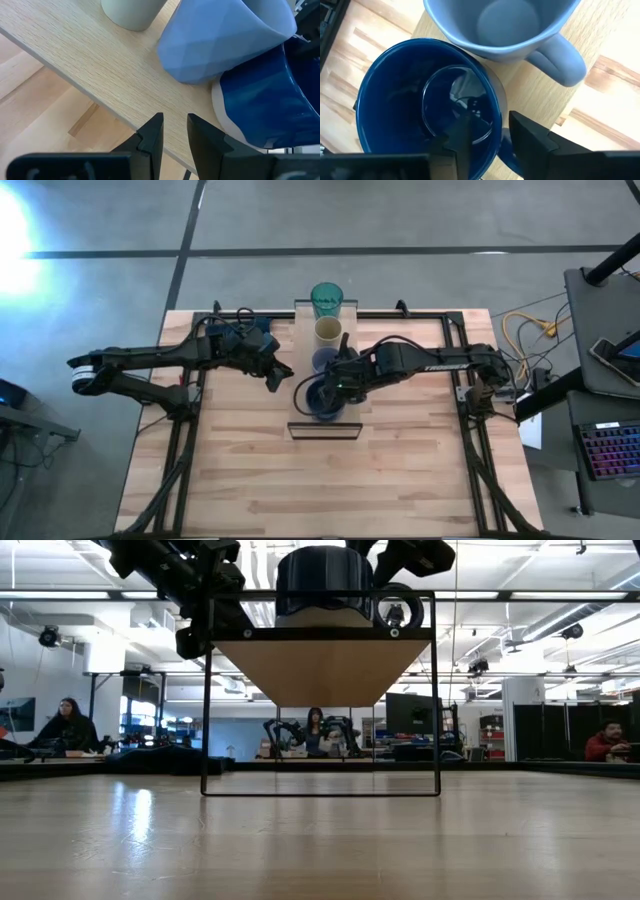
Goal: Stack small to large cups/mugs on shelf
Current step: Return to Home Position
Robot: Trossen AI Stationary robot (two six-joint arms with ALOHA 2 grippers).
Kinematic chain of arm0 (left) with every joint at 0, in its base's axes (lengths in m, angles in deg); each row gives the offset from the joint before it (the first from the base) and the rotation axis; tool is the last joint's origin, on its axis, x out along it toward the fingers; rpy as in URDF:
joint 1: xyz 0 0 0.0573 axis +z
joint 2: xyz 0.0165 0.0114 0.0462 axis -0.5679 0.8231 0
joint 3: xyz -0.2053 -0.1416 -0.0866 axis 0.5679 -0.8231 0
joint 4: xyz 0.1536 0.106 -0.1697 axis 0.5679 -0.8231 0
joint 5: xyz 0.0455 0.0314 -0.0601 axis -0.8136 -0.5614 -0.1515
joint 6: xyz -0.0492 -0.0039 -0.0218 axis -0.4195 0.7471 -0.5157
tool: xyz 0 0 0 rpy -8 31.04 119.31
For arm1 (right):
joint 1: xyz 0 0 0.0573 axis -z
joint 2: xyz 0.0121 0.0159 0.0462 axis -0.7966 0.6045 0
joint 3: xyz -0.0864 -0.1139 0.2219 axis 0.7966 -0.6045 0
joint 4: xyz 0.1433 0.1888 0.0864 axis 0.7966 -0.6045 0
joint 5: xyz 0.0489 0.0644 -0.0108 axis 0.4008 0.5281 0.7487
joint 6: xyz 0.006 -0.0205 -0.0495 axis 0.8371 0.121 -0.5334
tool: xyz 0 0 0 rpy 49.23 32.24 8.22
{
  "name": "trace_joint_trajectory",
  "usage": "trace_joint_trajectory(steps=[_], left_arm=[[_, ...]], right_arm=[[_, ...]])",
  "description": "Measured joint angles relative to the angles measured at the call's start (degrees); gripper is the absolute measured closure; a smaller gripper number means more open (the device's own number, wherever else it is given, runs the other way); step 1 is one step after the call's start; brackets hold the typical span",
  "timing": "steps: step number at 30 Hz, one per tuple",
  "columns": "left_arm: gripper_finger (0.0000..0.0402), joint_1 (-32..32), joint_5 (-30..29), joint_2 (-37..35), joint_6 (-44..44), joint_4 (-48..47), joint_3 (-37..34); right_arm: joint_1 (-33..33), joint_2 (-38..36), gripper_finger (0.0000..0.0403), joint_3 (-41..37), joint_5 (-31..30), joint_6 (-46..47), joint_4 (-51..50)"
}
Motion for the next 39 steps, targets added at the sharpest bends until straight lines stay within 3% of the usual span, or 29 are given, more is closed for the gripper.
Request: trace_joint_trajectory(steps=[6, 21, 26, 30, 34, 39], left_arm=[[0.0329, 0.0, 0.2, 0.0, -0.2, 0.0, 0.0], [0.0329, -1.3, 4.4, -2.6, -0.3, 0.6, 0.0], [0.0329, -3.0, 4.4, -10.4, -0.3, 4.0, 1.4], [0.0329, -3.4, 4.4, -19.0, -0.1, 10.9, 2.9], [0.0329, -3.4, 4.1, -27.2, -4.2, 15.0, 3.2], [0.0329, -3.4, 7.3, -33.0, -3.5, 17.0, 2.6]], right_arm=[[0.0, -1.3, 0.0264, 0.0, -0.4, -0.9, -1.7], [0.0, -8.4, 0.0266, -0.1, -12.6, -0.8, -8.1], [-0.2, -12.2, 0.0272, -0.1, -17.6, -5.8, -4.1], [-0.3, -16.3, 0.0277, -0.1, -17.0, -8.0, -1.0], [-0.4, -20.6, 0.0281, -0.1, -14.2, -4.2, -0.2], [-2.5, -24.3, 0.0281, -0.1, -16.5, -20.7, 11.5]])
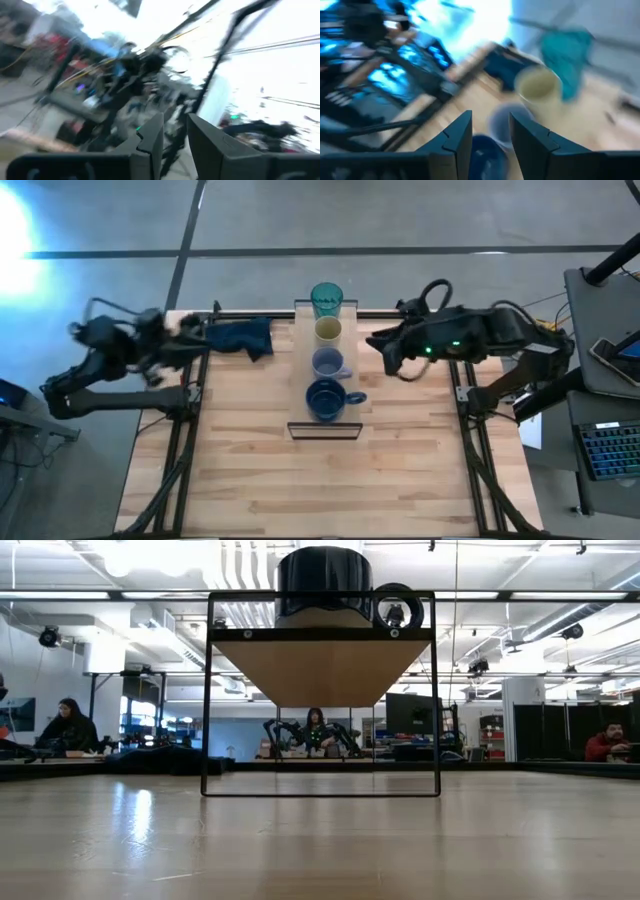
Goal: Stack small to large cups/mugs on shelf
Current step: Return to Home Position
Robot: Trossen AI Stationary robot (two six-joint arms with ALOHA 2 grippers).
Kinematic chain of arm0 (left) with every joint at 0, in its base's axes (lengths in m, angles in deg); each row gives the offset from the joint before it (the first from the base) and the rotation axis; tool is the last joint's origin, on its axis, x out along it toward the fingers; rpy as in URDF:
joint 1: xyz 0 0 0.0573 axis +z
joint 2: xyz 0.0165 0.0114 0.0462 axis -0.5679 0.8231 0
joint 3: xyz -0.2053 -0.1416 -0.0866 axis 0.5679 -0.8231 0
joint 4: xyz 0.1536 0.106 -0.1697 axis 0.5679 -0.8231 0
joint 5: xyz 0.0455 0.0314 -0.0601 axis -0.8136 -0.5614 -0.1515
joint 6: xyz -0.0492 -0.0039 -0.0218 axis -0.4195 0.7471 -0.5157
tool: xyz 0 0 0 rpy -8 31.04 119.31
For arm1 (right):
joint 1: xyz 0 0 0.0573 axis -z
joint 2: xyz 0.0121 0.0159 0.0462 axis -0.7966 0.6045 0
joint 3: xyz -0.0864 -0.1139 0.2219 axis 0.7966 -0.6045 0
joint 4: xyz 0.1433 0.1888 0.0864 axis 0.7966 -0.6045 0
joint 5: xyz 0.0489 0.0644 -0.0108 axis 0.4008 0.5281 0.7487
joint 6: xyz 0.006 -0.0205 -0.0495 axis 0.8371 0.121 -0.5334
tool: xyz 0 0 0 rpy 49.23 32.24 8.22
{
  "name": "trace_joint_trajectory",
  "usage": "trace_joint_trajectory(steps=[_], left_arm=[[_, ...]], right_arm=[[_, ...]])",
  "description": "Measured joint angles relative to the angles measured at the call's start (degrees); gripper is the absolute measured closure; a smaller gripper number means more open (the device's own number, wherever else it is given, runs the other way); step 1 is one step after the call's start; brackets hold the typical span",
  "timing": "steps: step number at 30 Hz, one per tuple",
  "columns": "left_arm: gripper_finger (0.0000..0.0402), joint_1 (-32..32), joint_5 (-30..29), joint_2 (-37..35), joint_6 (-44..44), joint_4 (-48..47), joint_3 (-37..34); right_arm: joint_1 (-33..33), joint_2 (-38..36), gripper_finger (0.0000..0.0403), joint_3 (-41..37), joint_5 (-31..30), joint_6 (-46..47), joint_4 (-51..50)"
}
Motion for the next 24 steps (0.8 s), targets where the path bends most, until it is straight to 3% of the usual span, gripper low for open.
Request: trace_joint_trajectory(steps=[6, 9, 12, 17, 21, 24], left_arm=[[0.0329, 0.0, 1.3, -8.8, 0.4, 0.0, -4.4], [0.0329, 0.0, -0.3, -13.8, 1.7, 2.4, -10.4], [0.0329, 0.0, -0.4, -20.3, 3.3, 13.9, -19.8], [0.0329, 0.0, -1.6, -30.7, 3.5, 24.1, -33.2], [0.0329, 0.0, -4.3, -29.4, 5.4, 27.8, -37.1], [0.0329, 0.0, -10.6, -29.7, 6.8, 19.9, -37.5]], right_arm=[[-2.0, -1.3, 0.0277, -0.1, -0.1, -14.1, 5.3], [-2.0, -2.3, 0.0281, -3.7, -1.7, -11.7, 3.0], [-2.4, -4.8, 0.0284, -11.8, -3.0, -9.1, 4.4], [-4.8, -13.6, 0.0287, -27.4, -1.9, -14.1, 23.2], [-4.9, -21.9, 0.0284, -39.6, -1.5, -19.5, 38.5], [-4.9, -27.8, 0.0282, -48.0, -0.9, -25.5, 50.4]])
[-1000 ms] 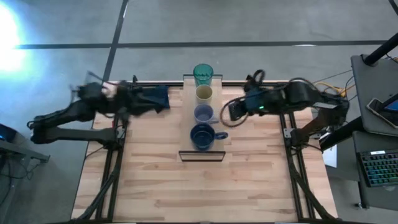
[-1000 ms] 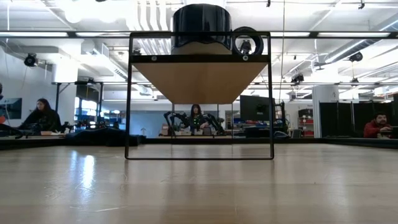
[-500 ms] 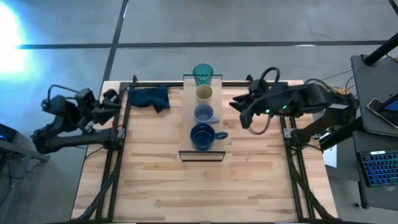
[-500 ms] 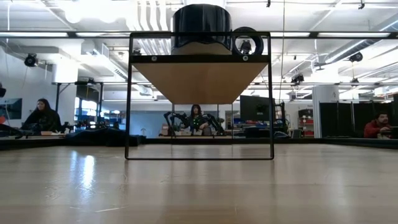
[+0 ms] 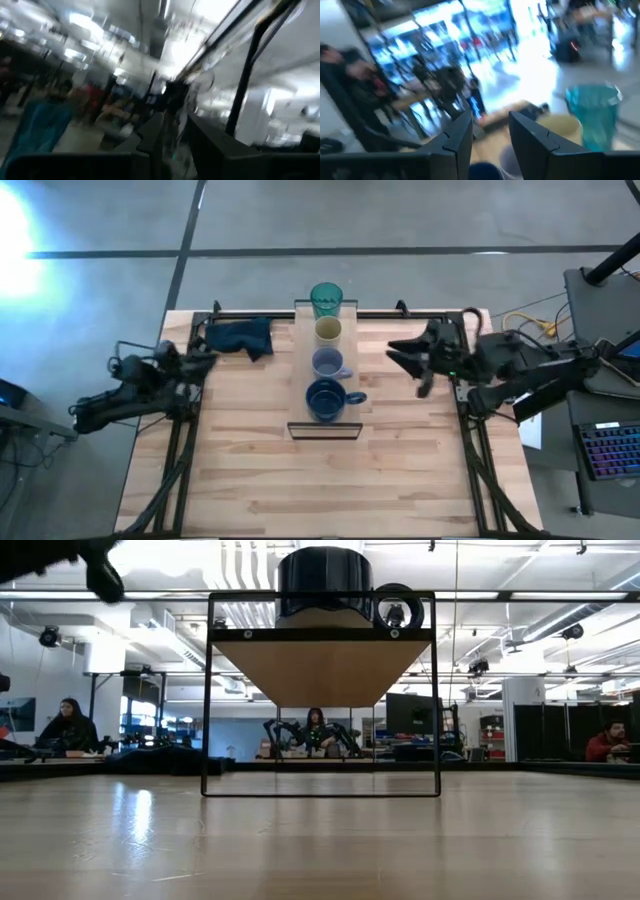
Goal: Stack small to large cups/mugs on shelf
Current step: Return to Home Position
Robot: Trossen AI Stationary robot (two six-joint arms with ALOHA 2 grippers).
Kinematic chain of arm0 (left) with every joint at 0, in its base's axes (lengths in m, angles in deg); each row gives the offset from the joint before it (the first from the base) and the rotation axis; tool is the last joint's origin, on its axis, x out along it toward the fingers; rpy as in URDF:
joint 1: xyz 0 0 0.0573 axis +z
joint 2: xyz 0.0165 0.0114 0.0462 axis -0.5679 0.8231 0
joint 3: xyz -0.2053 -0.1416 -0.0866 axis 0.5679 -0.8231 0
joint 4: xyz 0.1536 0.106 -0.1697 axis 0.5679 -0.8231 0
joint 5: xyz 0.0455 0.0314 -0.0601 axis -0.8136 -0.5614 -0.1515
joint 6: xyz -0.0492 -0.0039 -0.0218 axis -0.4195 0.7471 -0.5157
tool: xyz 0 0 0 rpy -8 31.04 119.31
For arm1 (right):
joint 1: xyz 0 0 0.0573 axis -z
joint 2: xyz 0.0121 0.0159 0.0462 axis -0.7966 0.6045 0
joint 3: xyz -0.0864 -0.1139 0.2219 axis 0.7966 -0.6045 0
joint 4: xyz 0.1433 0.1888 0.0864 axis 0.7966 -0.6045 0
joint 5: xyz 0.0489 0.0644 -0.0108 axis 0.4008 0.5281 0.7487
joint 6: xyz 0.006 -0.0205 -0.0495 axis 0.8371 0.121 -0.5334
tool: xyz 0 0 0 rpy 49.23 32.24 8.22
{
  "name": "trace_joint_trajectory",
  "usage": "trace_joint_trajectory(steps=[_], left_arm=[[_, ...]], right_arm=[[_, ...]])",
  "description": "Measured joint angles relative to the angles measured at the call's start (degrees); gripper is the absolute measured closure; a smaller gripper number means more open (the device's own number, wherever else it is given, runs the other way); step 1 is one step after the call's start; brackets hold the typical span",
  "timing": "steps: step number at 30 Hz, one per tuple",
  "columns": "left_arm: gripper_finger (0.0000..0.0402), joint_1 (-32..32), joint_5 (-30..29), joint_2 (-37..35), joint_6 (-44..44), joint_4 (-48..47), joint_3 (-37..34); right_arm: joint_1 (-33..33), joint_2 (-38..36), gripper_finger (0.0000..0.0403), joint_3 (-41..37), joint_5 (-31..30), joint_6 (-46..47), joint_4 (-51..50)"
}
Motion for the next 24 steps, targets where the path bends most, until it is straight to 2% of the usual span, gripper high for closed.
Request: trace_joint_trajectory(steps=[3, 7, 10, 13, 16, 24], left_arm=[[0.0329, 0.0, -0.1, -0.2, 2.5, -5.6, -0.3], [0.0329, 0.0, 0.5, 0.2, 2.6, -13.4, -0.5], [0.0329, 0.0, -2.0, 0.8, 2.6, -15.9, -1.8], [0.0329, 0.0, -5.9, -0.2, 1.7, -16.1, -3.8], [0.0329, 0.0, -7.2, -0.2, -0.1, -15.9, -5.3], [0.0329, 0.0, -7.0, -0.2, -4.4, -14.4, -9.0]], right_arm=[[0.3, -5.2, 0.0284, -7.7, 0.9, -3.7, 7.7], [1.4, -10.8, 0.0289, -17.5, 0.7, -4.3, 10.5], [2.2, -14.9, 0.0291, -24.1, 0.9, -3.9, 14.7], [3.2, -18.3, 0.0291, -30.6, -1.5, -3.9, 20.8], [3.8, -21.3, 0.0289, -35.9, -5.3, -3.1, 25.7], [4.1, -28.1, 0.0294, -43.3, -1.4, -3.4, 28.2]])
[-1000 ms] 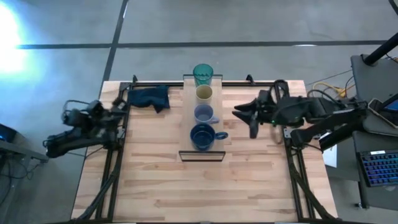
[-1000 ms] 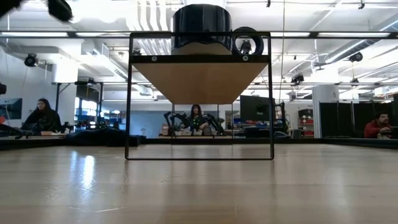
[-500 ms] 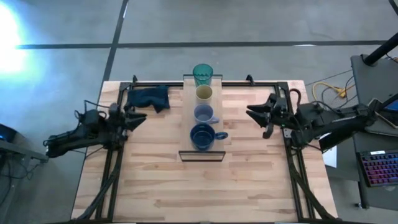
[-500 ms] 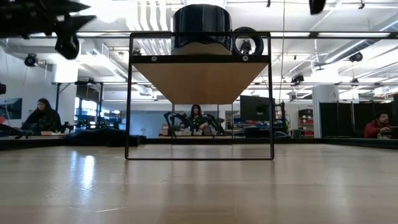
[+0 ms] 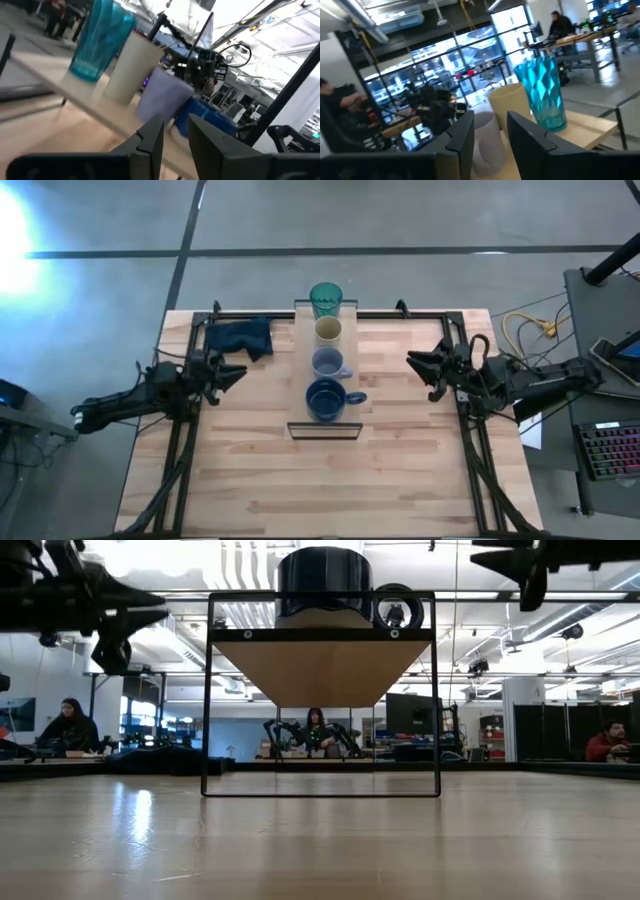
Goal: Stack small to large cups/mugs on shelf
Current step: Return to Home Position
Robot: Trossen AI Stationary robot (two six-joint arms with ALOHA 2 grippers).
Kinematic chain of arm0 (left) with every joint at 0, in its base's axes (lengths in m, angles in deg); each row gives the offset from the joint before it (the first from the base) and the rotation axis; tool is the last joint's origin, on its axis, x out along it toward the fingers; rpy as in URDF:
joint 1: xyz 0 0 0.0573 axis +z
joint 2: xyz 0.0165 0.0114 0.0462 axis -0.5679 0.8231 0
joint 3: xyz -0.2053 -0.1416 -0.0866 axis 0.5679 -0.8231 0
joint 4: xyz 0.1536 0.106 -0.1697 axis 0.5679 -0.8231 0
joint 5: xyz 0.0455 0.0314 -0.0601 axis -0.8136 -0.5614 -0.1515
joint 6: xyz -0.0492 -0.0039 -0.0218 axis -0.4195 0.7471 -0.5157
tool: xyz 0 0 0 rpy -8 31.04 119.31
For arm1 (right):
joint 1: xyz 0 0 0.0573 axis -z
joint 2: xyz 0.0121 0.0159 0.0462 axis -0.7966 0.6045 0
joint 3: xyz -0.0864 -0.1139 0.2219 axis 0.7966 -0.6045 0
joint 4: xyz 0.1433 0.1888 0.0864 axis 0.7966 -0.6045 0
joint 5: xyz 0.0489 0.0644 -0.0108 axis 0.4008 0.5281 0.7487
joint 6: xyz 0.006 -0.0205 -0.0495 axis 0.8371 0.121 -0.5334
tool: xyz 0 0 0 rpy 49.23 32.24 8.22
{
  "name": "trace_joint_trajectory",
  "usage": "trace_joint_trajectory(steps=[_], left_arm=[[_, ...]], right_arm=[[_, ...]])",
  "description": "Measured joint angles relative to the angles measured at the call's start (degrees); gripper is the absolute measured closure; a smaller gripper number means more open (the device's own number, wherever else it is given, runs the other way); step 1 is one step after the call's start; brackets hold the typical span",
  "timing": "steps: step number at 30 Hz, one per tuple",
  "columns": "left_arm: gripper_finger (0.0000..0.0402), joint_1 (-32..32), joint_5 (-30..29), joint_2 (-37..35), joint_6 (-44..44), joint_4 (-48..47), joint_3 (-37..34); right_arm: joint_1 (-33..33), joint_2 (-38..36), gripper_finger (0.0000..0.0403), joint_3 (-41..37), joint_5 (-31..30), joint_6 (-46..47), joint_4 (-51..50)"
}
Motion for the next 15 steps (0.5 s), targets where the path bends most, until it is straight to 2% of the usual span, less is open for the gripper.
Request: trace_joint_trajectory(steps=[5, 8, 15], left_arm=[[0.0329, 0.0, 3.7, 0.0, -3.6, 2.6, -4.4], [0.0329, 0.0, 6.9, 0.1, -3.7, 3.4, -4.9], [0.0329, 0.0, 9.7, 0.4, -5.1, -0.1, -4.9]], right_arm=[[0.0, -3.5, 0.0290, -5.9, 2.3, 1.8, 2.1], [0.0, -4.8, 0.0289, -10.4, 2.5, 0.3, 8.1], [0.0, -7.4, 0.0296, -19.8, 2.8, -4.5, 20.1]])
